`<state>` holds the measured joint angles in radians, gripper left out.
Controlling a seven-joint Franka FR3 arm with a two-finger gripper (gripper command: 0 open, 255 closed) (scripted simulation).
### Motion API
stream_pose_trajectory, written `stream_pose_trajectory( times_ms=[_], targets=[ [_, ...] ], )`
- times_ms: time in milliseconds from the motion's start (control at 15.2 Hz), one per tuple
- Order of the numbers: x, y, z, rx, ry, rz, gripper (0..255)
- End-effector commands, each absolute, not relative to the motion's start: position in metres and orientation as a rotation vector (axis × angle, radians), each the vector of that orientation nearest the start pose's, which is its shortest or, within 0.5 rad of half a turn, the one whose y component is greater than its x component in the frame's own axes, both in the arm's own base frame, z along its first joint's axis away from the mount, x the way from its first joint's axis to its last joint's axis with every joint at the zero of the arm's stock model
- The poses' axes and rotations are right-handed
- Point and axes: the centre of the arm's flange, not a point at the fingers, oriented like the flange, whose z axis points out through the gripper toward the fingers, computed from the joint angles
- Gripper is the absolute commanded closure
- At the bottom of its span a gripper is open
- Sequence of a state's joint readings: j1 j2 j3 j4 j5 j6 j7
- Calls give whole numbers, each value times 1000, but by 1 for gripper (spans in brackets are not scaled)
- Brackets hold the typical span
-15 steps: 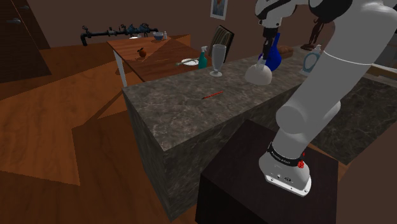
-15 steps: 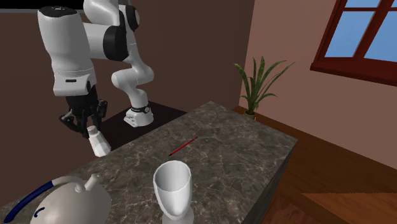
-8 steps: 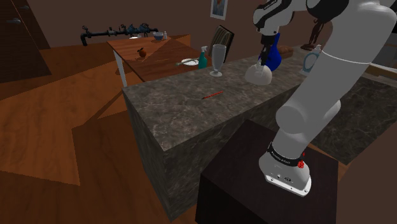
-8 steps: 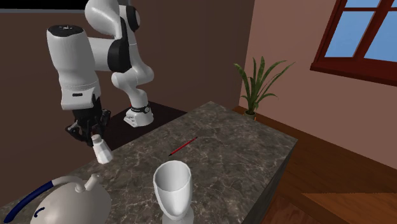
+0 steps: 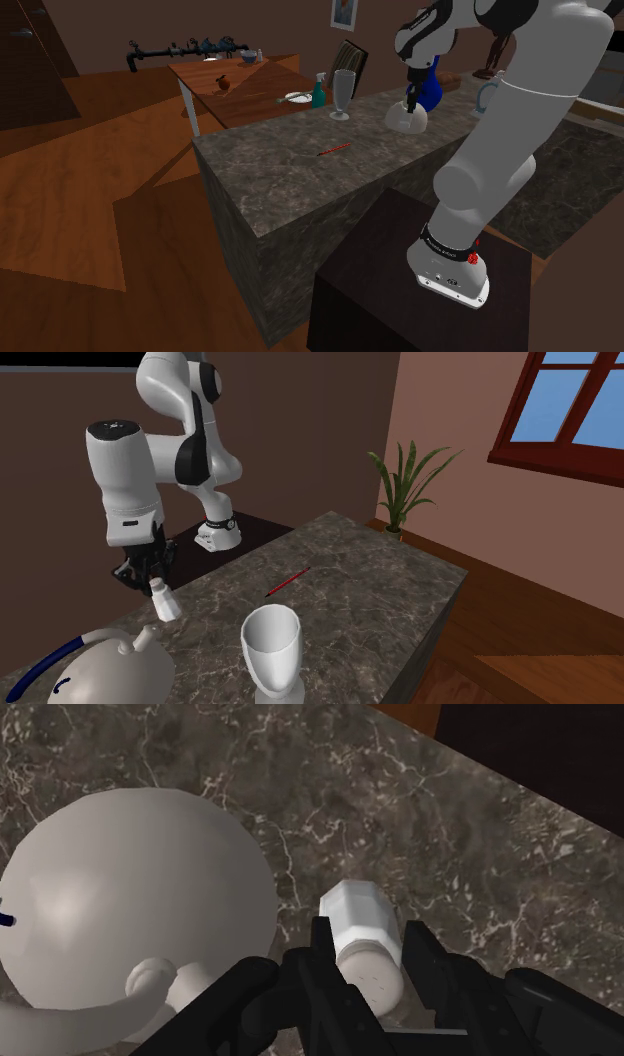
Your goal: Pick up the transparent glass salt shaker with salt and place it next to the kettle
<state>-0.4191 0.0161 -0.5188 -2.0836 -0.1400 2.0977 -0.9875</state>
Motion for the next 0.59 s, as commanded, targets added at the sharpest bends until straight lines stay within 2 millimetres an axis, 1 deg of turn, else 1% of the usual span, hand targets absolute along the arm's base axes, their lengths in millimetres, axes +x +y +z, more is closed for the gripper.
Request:
stream_pose_trajectory(
  times_ms=[0, 396, 528],
  targets=[
    [321, -445, 409, -3205, -193, 170, 255],
    [321, -445, 375, -3205, -193, 170, 255],
    [321, -445, 375, -3205, -193, 170, 255]
  ],
)
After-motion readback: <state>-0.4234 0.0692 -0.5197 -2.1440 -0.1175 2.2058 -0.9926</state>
